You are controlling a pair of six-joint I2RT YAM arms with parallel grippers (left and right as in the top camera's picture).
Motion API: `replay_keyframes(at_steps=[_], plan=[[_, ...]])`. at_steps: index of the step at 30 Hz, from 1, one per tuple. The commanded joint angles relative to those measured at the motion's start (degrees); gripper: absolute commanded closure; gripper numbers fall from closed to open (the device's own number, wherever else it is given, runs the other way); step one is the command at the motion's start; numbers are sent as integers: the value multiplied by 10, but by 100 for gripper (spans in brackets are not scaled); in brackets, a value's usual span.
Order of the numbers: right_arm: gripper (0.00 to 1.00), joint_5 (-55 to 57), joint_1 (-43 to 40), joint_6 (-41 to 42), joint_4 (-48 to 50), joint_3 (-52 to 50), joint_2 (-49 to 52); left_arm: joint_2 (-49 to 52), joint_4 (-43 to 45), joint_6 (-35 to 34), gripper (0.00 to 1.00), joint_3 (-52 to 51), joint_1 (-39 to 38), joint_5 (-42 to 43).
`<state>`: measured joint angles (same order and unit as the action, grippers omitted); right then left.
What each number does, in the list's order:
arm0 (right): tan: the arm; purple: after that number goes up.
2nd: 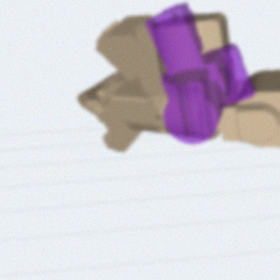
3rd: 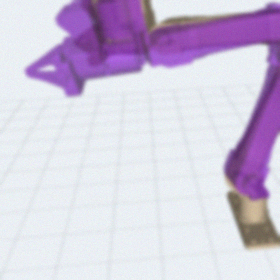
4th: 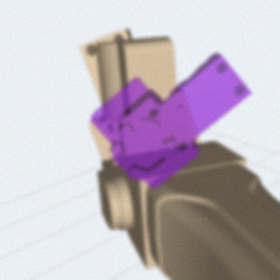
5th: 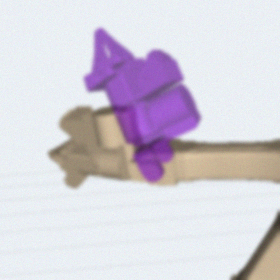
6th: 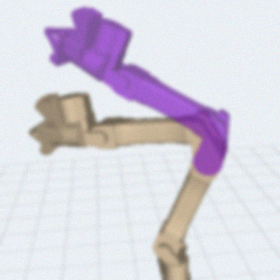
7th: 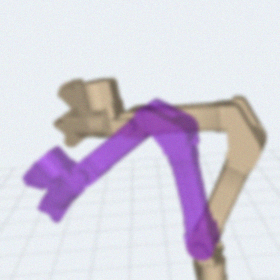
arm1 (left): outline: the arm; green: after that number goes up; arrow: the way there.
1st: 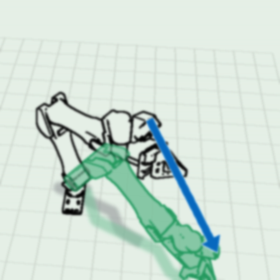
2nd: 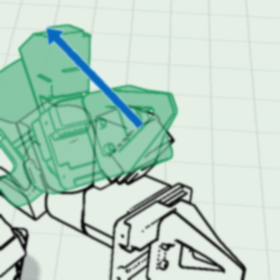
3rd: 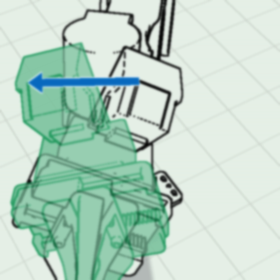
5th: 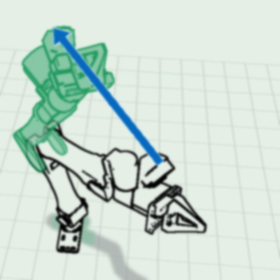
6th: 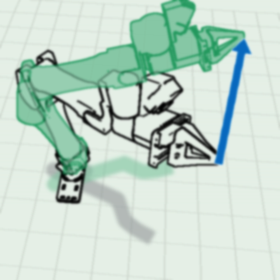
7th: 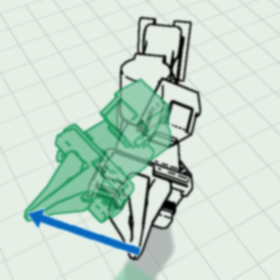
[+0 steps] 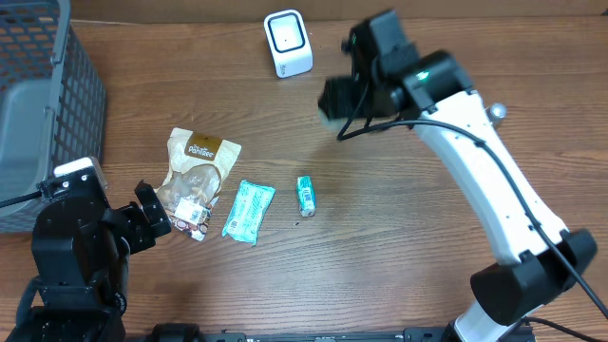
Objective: Scan the item barcode
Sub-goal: 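Carry the jar to the white scanner and hold it there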
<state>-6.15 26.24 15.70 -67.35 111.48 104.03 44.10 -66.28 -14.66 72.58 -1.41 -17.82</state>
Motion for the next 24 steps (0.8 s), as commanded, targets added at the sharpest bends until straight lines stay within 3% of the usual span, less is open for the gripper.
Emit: replay_keyframes(at_steps=[1, 12, 24], plan=[[78, 1, -2, -38, 0, 59, -9, -2, 1, -2, 1, 3, 3, -6], [78, 16, -3, -41, 166, 12, 50, -2, 1, -1, 0, 3, 3, -6], [77, 61, -4, -70, 414, -6, 229, -2, 1, -2, 1, 3, 3, -6]])
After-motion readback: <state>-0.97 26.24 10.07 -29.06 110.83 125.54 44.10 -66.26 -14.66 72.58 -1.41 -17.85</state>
